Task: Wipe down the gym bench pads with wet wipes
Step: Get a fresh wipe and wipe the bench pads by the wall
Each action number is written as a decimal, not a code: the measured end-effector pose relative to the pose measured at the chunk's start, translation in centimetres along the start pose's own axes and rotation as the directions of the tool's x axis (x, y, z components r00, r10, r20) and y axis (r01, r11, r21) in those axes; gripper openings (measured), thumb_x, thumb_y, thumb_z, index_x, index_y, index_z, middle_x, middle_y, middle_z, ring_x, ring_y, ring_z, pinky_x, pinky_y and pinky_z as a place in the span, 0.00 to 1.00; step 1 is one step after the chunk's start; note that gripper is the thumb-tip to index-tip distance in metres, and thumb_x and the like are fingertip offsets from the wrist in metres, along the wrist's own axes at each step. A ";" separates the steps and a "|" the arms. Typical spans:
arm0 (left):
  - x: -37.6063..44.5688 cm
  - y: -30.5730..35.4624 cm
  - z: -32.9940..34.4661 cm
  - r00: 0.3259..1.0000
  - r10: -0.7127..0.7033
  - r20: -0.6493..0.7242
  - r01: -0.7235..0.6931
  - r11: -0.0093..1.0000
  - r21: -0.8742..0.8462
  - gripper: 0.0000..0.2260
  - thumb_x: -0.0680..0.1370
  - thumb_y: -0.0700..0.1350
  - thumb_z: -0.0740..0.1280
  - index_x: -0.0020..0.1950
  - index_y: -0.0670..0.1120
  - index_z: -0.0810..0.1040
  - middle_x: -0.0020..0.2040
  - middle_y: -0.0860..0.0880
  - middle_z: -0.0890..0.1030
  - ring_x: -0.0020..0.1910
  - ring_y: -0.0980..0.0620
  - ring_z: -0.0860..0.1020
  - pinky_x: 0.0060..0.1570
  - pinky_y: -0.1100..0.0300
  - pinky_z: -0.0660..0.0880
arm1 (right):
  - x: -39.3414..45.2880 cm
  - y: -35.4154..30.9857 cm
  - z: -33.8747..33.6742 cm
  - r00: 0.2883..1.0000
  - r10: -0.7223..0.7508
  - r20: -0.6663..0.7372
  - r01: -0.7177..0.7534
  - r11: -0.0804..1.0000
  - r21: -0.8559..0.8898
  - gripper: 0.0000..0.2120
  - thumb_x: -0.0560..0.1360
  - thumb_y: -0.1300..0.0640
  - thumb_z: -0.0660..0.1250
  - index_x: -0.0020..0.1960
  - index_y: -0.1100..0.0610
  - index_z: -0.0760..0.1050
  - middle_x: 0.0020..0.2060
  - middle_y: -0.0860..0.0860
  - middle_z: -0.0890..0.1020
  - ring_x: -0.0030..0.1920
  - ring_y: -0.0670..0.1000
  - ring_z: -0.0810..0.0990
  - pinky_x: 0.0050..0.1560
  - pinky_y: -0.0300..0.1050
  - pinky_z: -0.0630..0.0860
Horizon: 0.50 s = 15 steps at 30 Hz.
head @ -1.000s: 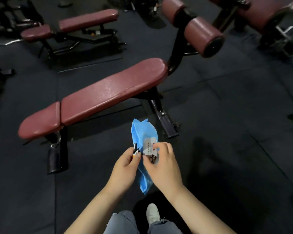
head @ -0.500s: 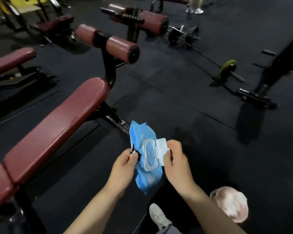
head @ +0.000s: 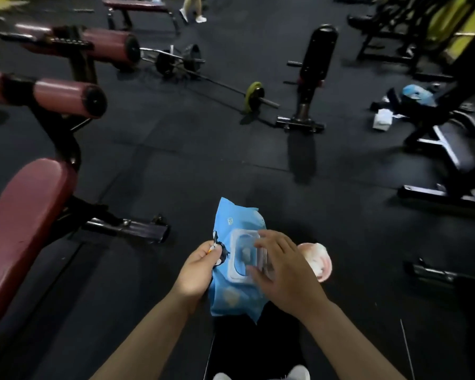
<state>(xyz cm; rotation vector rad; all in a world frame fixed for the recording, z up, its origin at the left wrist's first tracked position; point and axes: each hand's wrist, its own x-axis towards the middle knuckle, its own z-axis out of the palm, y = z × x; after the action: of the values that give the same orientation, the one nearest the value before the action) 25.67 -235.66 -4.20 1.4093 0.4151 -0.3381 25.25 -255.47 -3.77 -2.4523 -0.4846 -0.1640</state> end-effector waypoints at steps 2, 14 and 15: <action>-0.6 -0.1 1.8 0.998 -0.012 0.057 0.011 1.000 0.022 0.12 0.83 0.43 0.62 0.41 0.46 0.80 0.45 0.39 0.80 0.45 0.44 0.78 0.50 0.48 0.74 | -1.6 0.3 -1.2 0.995 0.088 -0.048 -0.087 0.996 0.017 0.15 0.72 0.47 0.69 0.56 0.52 0.75 0.63 0.46 0.75 0.65 0.46 0.72 0.64 0.42 0.70; -8.0 -4.3 11.7 0.962 -0.061 0.265 0.058 0.998 0.022 0.08 0.83 0.43 0.62 0.51 0.43 0.80 0.44 0.42 0.84 0.40 0.46 0.83 0.39 0.53 0.81 | -13.9 2.3 -6.4 0.938 0.265 -0.222 -0.280 0.959 -0.038 0.06 0.71 0.54 0.74 0.47 0.53 0.80 0.61 0.48 0.78 0.63 0.49 0.73 0.66 0.42 0.67; -8.9 -5.0 12.6 0.960 -0.066 0.273 0.060 0.998 0.032 0.08 0.83 0.43 0.62 0.52 0.42 0.79 0.44 0.42 0.84 0.40 0.46 0.83 0.39 0.53 0.81 | -15.3 2.2 -6.7 0.926 0.294 -0.236 -0.313 0.949 -0.046 0.06 0.71 0.54 0.74 0.46 0.52 0.80 0.61 0.48 0.78 0.63 0.49 0.74 0.66 0.43 0.68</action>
<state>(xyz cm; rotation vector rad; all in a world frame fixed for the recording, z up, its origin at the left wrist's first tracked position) 16.48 -248.93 -3.01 1.3509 0.2295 -0.5839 11.94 -265.84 -3.18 -2.5122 0.0055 -0.3344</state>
